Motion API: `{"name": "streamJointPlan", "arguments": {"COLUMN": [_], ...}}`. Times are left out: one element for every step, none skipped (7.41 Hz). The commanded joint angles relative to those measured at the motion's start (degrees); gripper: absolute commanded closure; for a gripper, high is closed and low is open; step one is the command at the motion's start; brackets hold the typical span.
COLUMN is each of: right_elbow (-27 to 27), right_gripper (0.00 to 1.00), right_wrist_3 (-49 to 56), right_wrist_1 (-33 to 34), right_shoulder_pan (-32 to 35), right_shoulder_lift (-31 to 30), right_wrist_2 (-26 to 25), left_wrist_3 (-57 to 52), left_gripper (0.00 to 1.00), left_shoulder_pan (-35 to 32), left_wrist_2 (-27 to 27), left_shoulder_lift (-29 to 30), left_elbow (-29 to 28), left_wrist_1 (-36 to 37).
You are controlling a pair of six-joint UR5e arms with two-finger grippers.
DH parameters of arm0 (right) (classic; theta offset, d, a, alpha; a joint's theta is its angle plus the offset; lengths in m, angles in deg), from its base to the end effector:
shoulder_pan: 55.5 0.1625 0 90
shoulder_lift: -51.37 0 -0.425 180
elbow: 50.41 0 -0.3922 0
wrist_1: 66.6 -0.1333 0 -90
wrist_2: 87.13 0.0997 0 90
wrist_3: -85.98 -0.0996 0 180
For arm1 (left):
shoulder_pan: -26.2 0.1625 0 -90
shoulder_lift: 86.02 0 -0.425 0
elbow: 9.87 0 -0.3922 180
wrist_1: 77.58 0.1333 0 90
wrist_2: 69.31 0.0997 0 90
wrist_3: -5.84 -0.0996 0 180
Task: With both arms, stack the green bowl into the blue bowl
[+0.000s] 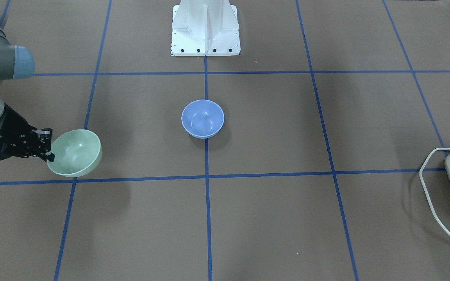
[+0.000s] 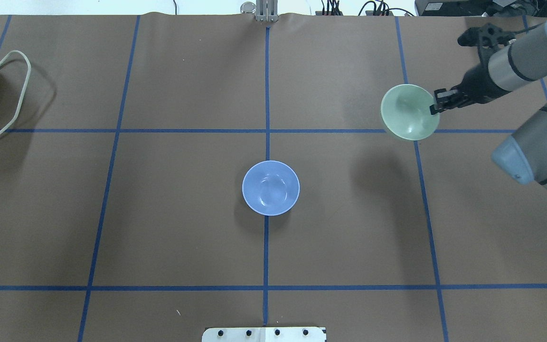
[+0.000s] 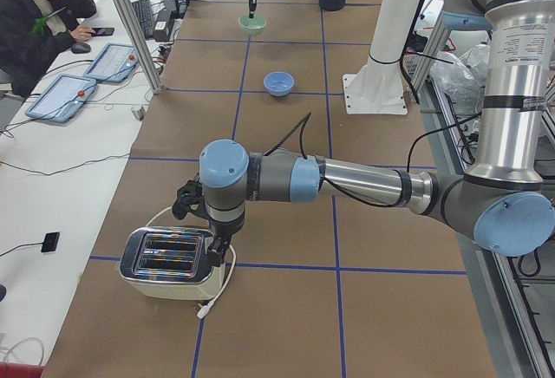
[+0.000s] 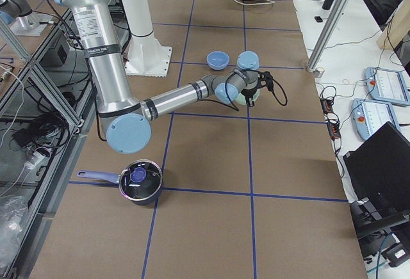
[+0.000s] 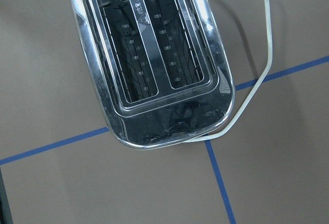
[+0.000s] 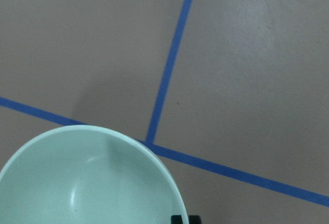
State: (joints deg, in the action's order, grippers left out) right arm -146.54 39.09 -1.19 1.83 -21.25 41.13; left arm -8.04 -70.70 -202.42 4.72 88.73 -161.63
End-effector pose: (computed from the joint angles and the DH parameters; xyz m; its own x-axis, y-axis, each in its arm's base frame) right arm -0.2697 -0.5533 0.3897 0.5449 -0.1444 0.8260 -0.0546 0.9769 0.2068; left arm -0.1244 -0.4849 0.5905 0.7371 0.1915 -0.6481 -0.0586 0.9735 0.2211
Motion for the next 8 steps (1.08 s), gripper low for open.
{"name": "streamJointPlan", "arguments": {"right_elbow": [-6.6,-8.4,-7.7,-6.3,-5.5,-5.0,-4.2,-2.9], "right_gripper": [1.0,1.0,1.0,1.0,1.0,1.0,1.0,1.0], "right_wrist_3": [-14.6,-19.8,-25.9,-28.2,-28.9,-29.1,-29.2,-29.2], "right_wrist_1": [12.8,20.6,22.4,22.6,22.6,22.6,22.5,22.5], "right_shoulder_pan": [-6.8,-11.8,-17.8,-21.7,-24.6,-26.6,-27.3,-27.4], "right_shoulder_lift": [8.5,13.5,16.9,18.6,18.7,18.8,18.9,19.9], "right_wrist_2": [-0.3,-3.3,-9.7,-13.9,-15.0,-16.8,-17.2,-17.3], "left_wrist_3": [3.5,3.6,3.6,3.6,3.6,3.5,3.5,3.5], "left_gripper": [0.02,0.02,0.02,0.02,0.02,0.02,0.02,0.02], "left_shoulder_pan": [0.1,0.1,0.1,0.1,0.1,0.1,0.1,0.1], "left_wrist_2": [0.0,0.0,0.0,0.0,0.0,0.0,0.0,0.0], "left_shoulder_lift": [-0.9,-1.0,-1.0,-1.1,-1.3,-1.4,-1.4,-1.4], "left_elbow": [1.0,1.0,0.9,0.9,0.9,0.9,0.9,0.9], "left_wrist_1": [-0.3,-0.3,-0.3,-0.3,-0.3,-0.3,-0.3,-0.3]}}
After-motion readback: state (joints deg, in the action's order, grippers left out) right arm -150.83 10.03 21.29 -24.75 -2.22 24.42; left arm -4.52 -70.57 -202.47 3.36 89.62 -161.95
